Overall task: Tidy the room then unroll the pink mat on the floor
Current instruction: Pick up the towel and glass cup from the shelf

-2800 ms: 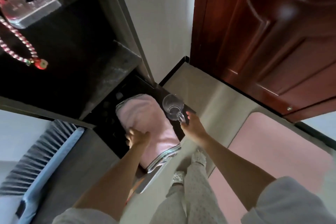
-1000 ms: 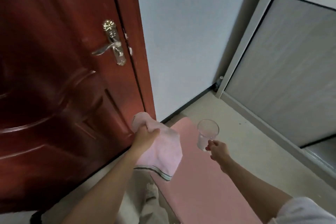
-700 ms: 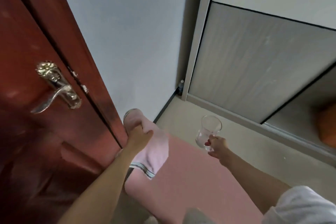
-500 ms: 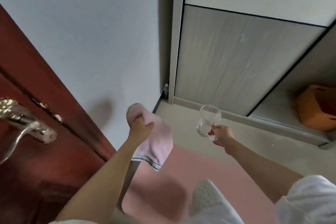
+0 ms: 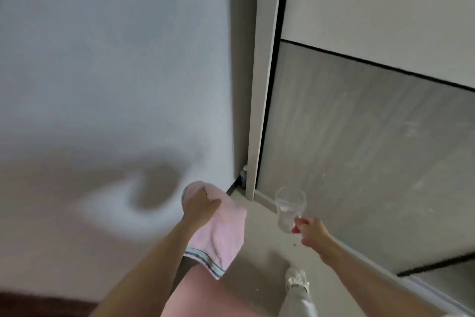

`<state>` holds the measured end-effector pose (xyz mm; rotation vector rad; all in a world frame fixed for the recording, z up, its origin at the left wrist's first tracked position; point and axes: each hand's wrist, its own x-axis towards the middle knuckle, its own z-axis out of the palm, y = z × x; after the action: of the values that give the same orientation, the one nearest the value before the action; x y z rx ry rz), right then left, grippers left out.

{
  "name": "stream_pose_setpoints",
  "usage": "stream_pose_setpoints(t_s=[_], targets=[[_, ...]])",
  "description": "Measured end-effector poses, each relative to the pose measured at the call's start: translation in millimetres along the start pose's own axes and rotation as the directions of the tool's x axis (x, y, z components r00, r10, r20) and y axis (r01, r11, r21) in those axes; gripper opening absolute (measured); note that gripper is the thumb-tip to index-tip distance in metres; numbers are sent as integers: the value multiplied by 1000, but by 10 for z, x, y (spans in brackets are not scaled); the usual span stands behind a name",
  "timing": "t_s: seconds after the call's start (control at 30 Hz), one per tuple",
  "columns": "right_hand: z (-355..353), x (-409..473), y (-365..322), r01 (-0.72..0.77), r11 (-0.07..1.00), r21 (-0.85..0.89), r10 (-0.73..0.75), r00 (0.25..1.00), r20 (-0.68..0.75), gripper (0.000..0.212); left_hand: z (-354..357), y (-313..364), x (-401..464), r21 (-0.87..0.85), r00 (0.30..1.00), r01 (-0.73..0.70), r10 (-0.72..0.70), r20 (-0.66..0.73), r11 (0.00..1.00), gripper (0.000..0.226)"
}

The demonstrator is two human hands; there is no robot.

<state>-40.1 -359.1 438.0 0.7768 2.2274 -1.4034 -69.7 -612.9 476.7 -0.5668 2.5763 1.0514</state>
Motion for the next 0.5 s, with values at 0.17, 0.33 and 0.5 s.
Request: stream_pose_setpoints(t_s=[0.17,0.33,0.5], targets=[[-448,1281,-552,72,973,-221,-27,979,200,33,427,673,632,-113,967,253,-250,36,961,64],[-623,1681,-1025,194,905,-378,-67,944,324,25,457,1003,749,-229,927,360,-373,-19,905,58],[-517,1871,-1217,207,910,-358,-32,898,439,18,501,968,506,-392,862,428,-499,-94,814,26]])
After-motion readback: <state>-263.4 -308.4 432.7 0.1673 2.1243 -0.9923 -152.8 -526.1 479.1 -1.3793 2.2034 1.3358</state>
